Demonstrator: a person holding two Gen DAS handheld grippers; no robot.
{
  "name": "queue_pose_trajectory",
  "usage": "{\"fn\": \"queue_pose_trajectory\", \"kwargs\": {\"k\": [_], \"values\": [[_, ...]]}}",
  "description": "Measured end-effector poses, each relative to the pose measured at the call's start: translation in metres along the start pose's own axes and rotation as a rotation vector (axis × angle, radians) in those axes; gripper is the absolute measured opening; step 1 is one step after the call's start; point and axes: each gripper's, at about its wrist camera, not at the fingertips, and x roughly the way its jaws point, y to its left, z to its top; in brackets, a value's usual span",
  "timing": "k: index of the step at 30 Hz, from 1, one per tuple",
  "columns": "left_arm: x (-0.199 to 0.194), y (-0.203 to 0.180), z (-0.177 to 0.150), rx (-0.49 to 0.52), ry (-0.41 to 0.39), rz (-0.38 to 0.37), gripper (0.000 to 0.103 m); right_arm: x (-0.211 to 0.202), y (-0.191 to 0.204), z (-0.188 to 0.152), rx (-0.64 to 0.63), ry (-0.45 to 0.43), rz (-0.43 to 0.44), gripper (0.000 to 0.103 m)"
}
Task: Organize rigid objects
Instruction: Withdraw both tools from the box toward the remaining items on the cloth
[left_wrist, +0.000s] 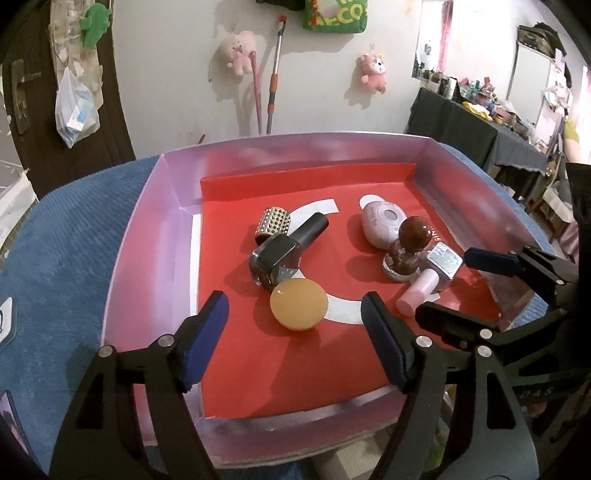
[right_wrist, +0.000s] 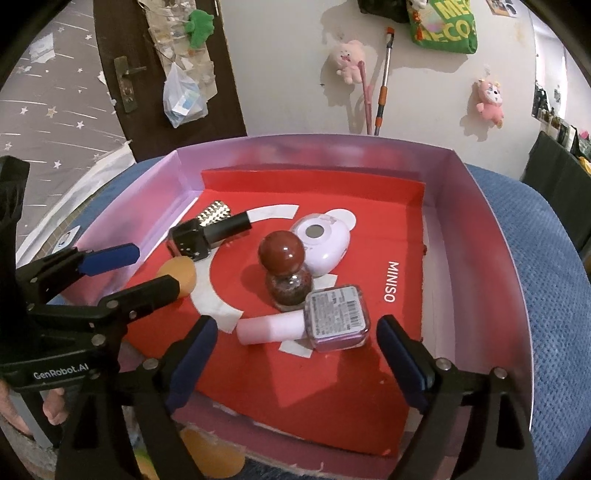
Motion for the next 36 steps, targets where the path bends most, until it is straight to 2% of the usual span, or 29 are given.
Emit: {"fn": "queue_pose_trajectory", "kwargs": {"k": [6,8,18,36], "values": [[-0.010,0.002,0.002,-0.003,-0.024,0.013,0.075,-0.011,0.006,-0.001,-0.012,-0.023,0.014,0.095],[-0.013,0.003,0.002,-0.003,-0.035,0.027,0.083,-0.014,0.008,-0.002,-0.018,-0.030,0.019,0.097],[-0.027,0.013,0.004,-0.036,-0.064,0.036,0.083,-0.032,0.017,-0.005,-0.039,-0.068,0.031,0.103],[-0.045,0.010,-0.002,-0.031,-0.088,0.058,0.083,-0.060,0.015,-0.014,-0.028,-0.108,0.017,0.103]]}}
